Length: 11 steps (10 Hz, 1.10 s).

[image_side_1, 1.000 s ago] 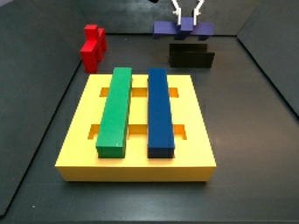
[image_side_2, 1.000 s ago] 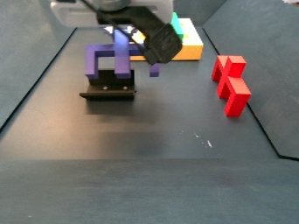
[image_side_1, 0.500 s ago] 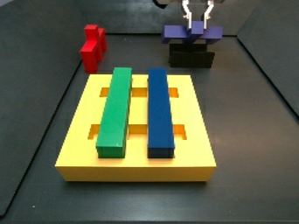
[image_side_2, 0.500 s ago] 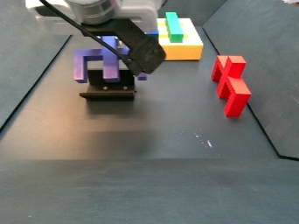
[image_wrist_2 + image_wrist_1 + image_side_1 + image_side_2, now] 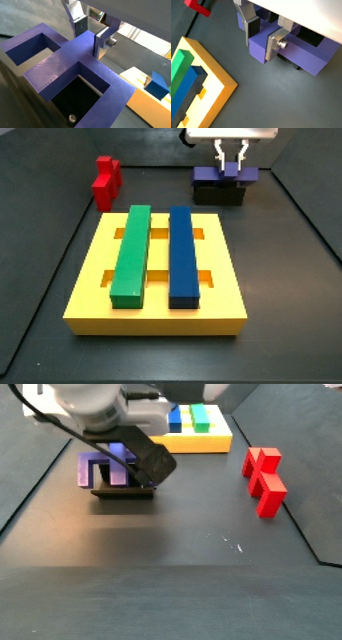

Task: Pick up the purple object. Move up. Place the purple object on the fixture. Regrasp the purple object. Move to above the board. Insert the purple object.
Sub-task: Place the purple object on the fixture, then regrasp the purple object.

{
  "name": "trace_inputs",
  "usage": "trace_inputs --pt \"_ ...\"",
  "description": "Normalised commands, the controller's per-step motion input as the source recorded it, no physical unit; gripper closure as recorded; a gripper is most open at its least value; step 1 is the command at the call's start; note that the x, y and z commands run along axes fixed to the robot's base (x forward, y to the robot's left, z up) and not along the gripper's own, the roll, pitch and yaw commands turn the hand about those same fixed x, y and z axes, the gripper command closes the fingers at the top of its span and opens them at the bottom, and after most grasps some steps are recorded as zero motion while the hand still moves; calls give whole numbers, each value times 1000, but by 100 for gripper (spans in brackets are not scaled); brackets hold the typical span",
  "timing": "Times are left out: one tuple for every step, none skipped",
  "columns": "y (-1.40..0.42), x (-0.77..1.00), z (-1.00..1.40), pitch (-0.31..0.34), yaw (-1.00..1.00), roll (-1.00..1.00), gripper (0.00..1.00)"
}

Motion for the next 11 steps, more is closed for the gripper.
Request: trace_inputs --pt "89 0 -243 -89 -14 -157 100" --pt "3 0 -43 -114 0 0 100" --pt "0 0 0 0 0 0 100" --pt "0 0 0 0 0 0 0" --pt "-389 -34 126 0 0 1000 0" --pt "-351 -9 63 20 0 1000 0" --pt "-343 0 46 17 0 1000 0" --pt "-340 -3 43 9 0 1000 0" --pt "-291 -77 34 0 0 1000 0" --pt "-286 -46 34 0 0 1000 0" --pt "-243 -14 31 0 0 1000 0"
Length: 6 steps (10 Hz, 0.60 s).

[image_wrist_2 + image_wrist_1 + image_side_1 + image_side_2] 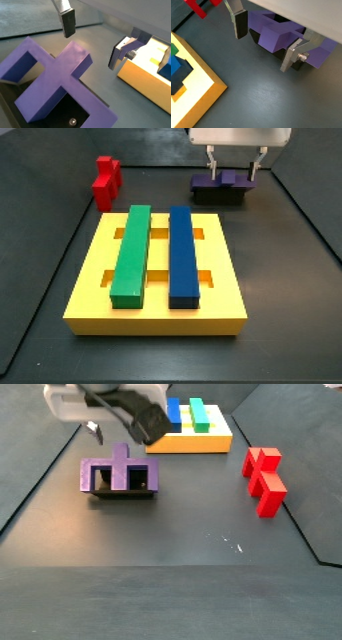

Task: Pick up the purple object. Move up. Place the purple object on the fixture. Regrasp the purple object. Move to above the board. Insert the purple object.
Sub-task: Regrasp the purple object.

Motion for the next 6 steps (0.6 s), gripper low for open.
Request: trace_inputs --pt "0 0 69 11 0 1000 0" --pt "149 0 194 57 0 1000 0" --pt "323 0 400 40 0 963 0" --pt "440 0 500 0 -17 806 0" --pt "371 0 520 29 0 843 0" --pt "189 0 414 66 0 1000 0"
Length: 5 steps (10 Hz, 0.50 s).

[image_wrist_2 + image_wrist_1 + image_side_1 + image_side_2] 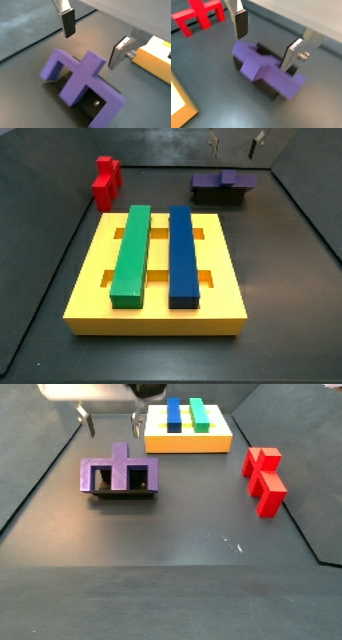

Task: Pick up the purple object. Move up. Place the purple object on the fixture. Regrasp the purple object. Move to above the board. Insert the purple object.
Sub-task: Regrasp the purple object.

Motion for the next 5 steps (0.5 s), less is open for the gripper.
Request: trace_inputs --pt "-109 9 34 60 63 1000 0" --pt "-171 46 40 46 97 1000 0" --pt "-183 37 37 57 80 1000 0" --pt "-194 63 34 29 51 1000 0" --pt "-197 94 31 3 43 1000 0"
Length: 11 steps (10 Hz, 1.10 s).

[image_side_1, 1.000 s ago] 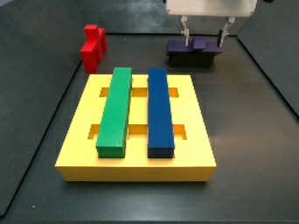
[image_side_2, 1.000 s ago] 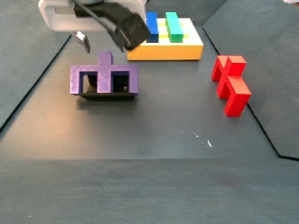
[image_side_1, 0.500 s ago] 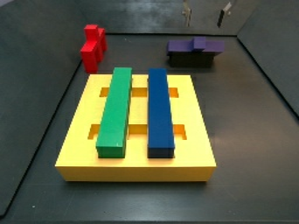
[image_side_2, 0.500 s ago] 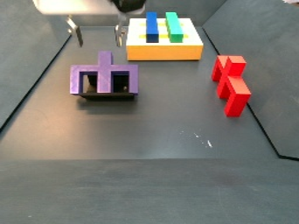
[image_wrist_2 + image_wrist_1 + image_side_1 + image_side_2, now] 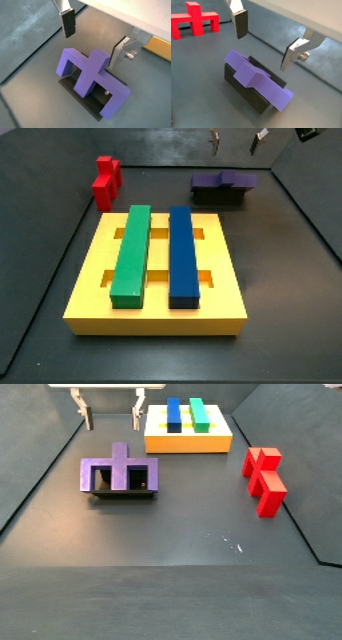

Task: Pick up the purple object. Move up. Place the purple object on the fixture. Regrasp the purple object. Move to above the board. Insert the purple object.
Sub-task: Regrasp the purple object.

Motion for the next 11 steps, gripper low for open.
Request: trace_inputs --pt "-194 117 29 0 23 1000 0" --pt "-191 129 31 0 23 1000 0" --pt "-183 151 37 0 20 1000 0" --pt "0 200 -3 0 0 1000 0" --pt "69 237 -123 0 0 1000 0" --pt "223 117 -200 0 20 1000 0" --pt "0 0 -103 0 140 1000 0" --pt "-80 -49 -177 0 226 1000 0" --pt "-217 0 -277 0 223 1000 0" --pt "-271 0 -311 0 194 1000 0" --pt "-286 0 -334 0 157 1000 0"
